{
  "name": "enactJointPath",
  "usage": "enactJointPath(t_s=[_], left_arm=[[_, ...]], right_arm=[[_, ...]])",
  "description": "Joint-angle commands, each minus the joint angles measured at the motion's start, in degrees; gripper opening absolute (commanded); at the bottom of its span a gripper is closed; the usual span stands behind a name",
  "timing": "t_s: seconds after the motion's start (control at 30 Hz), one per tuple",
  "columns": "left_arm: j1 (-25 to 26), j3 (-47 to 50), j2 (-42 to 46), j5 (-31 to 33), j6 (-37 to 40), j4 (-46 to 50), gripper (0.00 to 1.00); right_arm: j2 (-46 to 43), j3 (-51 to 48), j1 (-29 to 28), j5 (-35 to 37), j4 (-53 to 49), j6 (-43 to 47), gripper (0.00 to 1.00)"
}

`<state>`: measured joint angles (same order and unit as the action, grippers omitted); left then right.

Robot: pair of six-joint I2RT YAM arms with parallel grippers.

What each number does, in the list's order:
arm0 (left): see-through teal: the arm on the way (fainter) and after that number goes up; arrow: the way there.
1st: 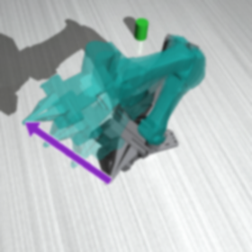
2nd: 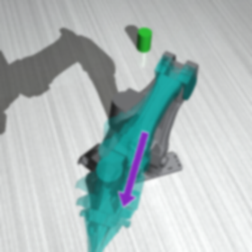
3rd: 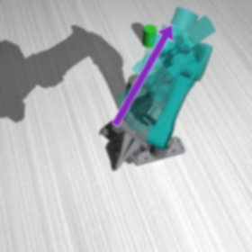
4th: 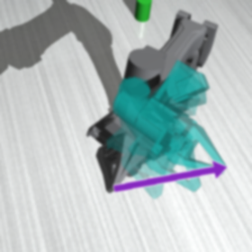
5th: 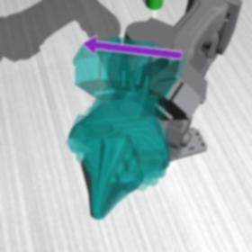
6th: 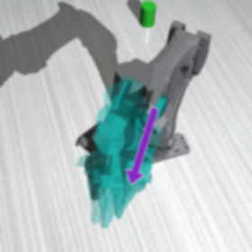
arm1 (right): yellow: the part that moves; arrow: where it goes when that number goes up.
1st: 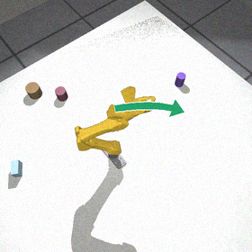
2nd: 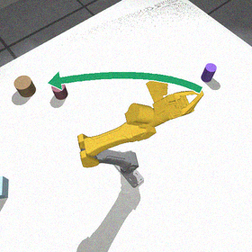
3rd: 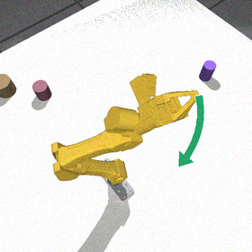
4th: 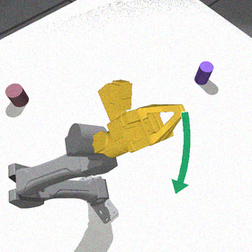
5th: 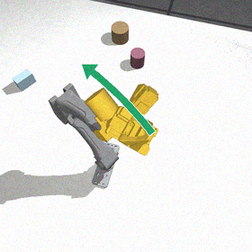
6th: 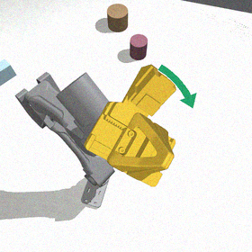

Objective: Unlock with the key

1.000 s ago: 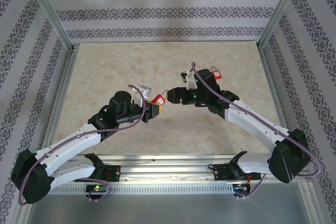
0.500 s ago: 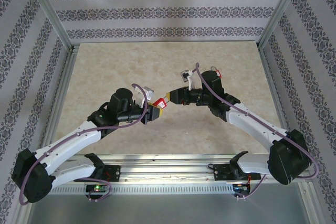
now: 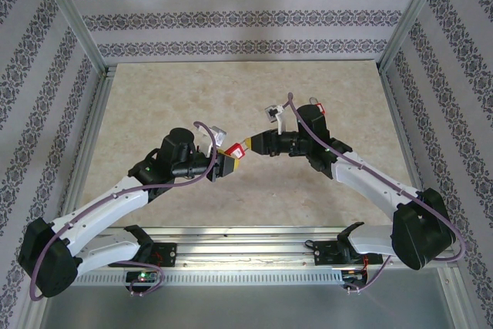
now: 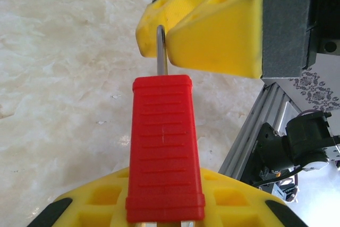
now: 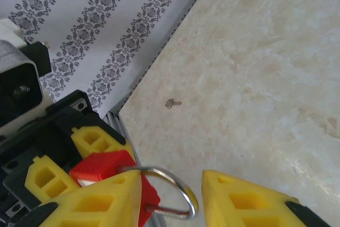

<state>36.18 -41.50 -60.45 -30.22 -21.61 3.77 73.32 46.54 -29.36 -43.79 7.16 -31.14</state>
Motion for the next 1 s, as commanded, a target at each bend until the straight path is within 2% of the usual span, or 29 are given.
enactJointPath(t_s=[0.0, 0.13, 0.3, 0.73, 0.97], left_arm=[[-0.8, -1.8, -0.3, -2.7, 0.7, -2.1, 0.00], [-0.9, -2.1, -1.0, -2.6, 0.5, -2.5, 0.00], [-0.9, -2.1, -1.4, -3.3, 0.7, -2.7, 0.00], [-2.2, 1.7, 2.7, -0.8, 2.0, -0.7, 0.00], [-2.4, 2.5, 4.3, 3.6, 4.6, 1.7, 0.00]], right_arm=[[-0.9, -1.1, 0.4, -2.0, 2.5, 0.7, 0.31], [-0.5, -1.2, 0.4, -2.5, 3.3, 0.2, 0.21], [-0.3, -1.0, 1.0, -2.0, 4.5, -1.4, 0.00], [-2.5, -1.5, 8.3, -2.0, 2.3, -3.0, 0.00], [-0.4, 0.0, 10.1, -4.0, 0.8, -5.9, 0.00]])
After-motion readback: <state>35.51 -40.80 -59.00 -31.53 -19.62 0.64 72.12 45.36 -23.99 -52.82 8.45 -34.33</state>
